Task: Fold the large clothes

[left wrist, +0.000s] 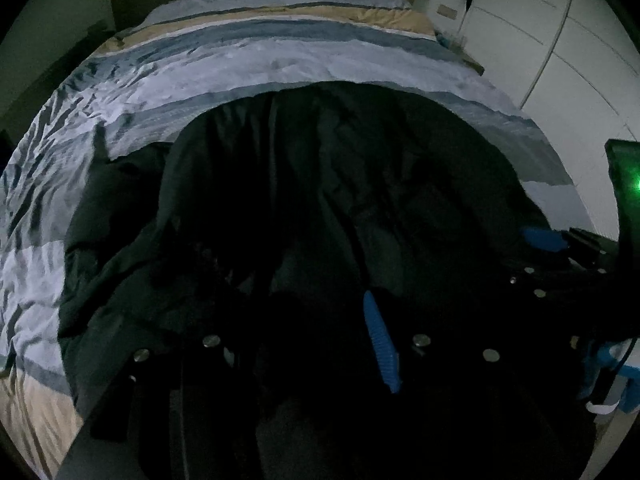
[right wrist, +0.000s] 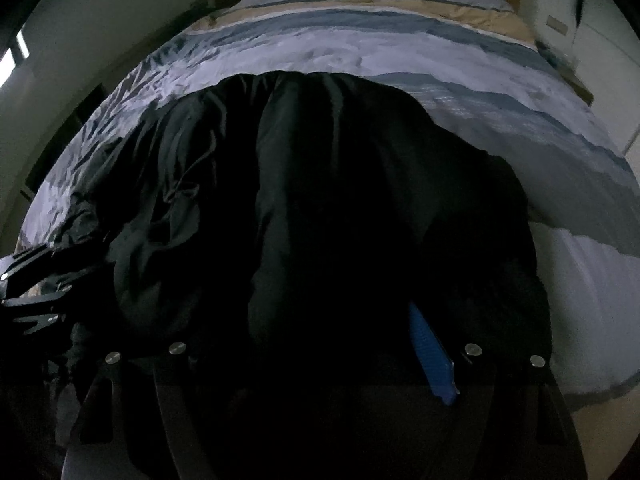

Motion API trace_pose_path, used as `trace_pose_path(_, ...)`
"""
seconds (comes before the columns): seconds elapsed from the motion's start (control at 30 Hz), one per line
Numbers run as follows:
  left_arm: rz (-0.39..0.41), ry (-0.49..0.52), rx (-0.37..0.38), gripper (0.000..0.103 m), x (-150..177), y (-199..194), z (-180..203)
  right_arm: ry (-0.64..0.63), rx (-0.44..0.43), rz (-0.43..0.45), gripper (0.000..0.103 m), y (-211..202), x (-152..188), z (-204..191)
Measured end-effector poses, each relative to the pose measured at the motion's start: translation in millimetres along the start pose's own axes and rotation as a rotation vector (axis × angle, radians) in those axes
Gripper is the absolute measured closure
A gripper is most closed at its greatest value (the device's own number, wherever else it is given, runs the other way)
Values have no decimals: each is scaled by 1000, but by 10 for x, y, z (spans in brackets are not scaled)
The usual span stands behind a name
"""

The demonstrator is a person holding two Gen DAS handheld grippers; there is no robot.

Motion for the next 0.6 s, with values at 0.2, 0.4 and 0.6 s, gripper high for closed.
trace_pose_path(0.2, 1, 1, -11, 55, 70, -256, 16, 21, -1, 9, 23, -206, 95, -24)
trace_pose_path(0.4, 23, 18, -19, 55, 122, -514, 70, 28, 10, 2, 22, -418, 314, -10)
trace_pose_path(0.6, 45, 32, -30, 55, 162, -766, 87, 51, 17, -15, 19, -627, 556, 54)
Point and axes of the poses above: each gripper's, at about its wrist camera, not at the fingertips, and y roughly the way its jaws point, z to its right, x to its underside, the point moved 3 cm from there along y, roughly the way its jaws point, and after that the axes turned 1 degree about -z, right-handed, at the moved point
